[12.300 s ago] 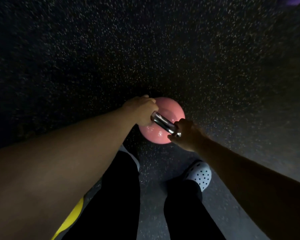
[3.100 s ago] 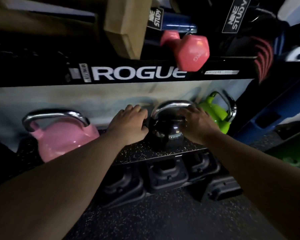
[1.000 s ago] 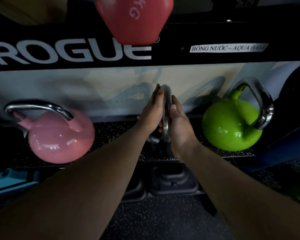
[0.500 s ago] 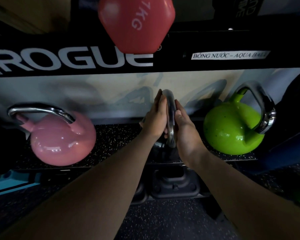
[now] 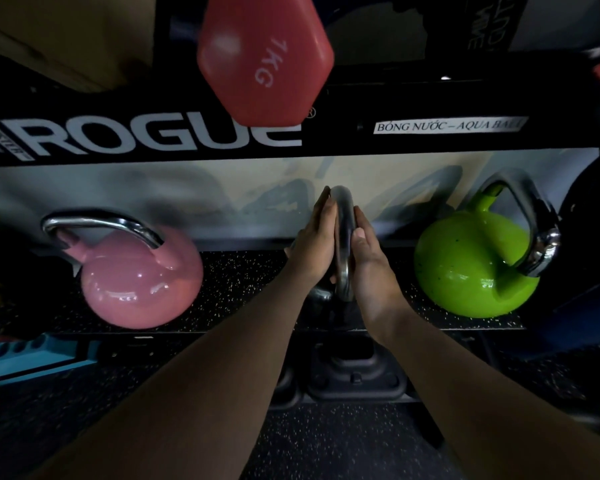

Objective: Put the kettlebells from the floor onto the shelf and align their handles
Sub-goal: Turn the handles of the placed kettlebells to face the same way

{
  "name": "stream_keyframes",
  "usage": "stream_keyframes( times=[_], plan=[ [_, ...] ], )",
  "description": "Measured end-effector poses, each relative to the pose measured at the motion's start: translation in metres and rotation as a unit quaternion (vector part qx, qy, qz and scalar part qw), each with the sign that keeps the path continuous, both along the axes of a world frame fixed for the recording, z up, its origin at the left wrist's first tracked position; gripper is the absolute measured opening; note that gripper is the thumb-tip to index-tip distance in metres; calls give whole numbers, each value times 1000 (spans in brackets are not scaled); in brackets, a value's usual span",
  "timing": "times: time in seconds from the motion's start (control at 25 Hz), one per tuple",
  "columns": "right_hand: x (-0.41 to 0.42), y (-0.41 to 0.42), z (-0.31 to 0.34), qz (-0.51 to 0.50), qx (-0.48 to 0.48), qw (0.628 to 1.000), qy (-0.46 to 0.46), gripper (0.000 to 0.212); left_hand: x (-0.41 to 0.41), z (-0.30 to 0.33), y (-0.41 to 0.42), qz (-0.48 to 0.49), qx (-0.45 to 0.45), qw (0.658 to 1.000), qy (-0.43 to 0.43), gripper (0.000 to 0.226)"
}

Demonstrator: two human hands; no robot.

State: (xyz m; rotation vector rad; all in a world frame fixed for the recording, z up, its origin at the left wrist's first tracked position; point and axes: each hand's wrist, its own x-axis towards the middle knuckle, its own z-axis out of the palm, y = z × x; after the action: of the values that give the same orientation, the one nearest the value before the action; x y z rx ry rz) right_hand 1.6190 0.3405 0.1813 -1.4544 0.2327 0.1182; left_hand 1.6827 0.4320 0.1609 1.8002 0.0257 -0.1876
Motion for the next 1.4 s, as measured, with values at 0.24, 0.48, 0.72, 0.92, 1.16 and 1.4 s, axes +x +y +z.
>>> stream_keyframes(
  times=[0.24,0.48,0.72,0.92,1.16,1.4],
  plan=[
    [-1,-1,13,15,-62,998,27,44,1,11,15,-55,-7,998,42,61],
    [2,21,40,-27,-451,881,-141,54,-10,18,76,-88,309,943,-84,62],
    [23,154,47,120,-414,887,-164,54,-22,39,225,-36,476,849,-226,64],
    [36,255,41,172,-411,884,-145,54,-26,45,342,151,451,867,-148,63],
    [52,318,30,145,-407,898,-83,56,-44,24,381,224,163,960,46,92],
    [37,344,23,32,-391,916,-83,52,-11,19,377,199,70,975,70,87]
  ],
)
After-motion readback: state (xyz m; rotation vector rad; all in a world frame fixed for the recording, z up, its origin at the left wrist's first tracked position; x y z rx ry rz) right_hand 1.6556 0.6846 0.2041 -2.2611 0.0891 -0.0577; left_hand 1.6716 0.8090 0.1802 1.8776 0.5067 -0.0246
